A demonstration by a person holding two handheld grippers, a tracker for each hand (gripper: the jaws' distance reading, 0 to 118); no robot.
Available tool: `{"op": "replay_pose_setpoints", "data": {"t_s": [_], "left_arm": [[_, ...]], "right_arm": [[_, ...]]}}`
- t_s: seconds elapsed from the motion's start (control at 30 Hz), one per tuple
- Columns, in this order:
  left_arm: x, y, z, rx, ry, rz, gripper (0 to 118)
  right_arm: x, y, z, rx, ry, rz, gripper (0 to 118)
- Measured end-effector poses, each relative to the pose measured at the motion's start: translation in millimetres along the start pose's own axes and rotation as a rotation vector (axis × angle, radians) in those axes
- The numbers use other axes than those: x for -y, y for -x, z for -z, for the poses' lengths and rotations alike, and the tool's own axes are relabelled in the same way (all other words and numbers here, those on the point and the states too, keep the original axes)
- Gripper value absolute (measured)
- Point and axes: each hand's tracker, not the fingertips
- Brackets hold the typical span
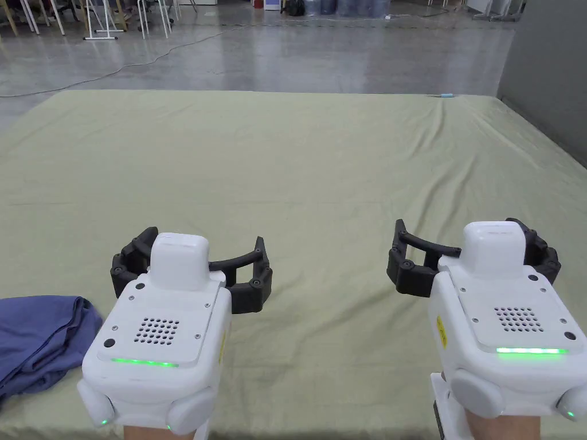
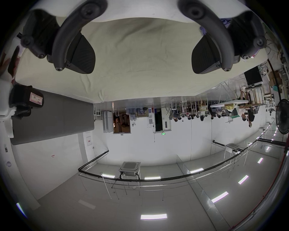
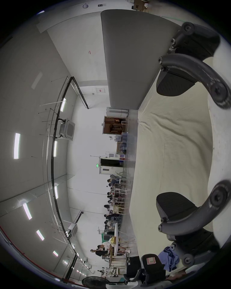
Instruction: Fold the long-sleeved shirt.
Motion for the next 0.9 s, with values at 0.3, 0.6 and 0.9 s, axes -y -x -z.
{"op": "replay_pose_setpoints", "data": {"t_s": [0.3,0.6,0.9], "left_arm": [[1.6,1.0,-4.5,-0.004,-0.005,-0.018,118],[2.0,-3.6,-4.1,0.007,-0.014,-0.01,118],[2.5,-2.5,-3.3,0.007,-0.012,-0.033,118]], "right_arm": [[2.2,-1.9,-1.2,0.014,0.014,0.003,118],[4.1,-2.4,-1.7,0.018,0.014,-0.011,118],[4.7,-4.3,-1.4,0.023,0.018,-0.004,118]]}}
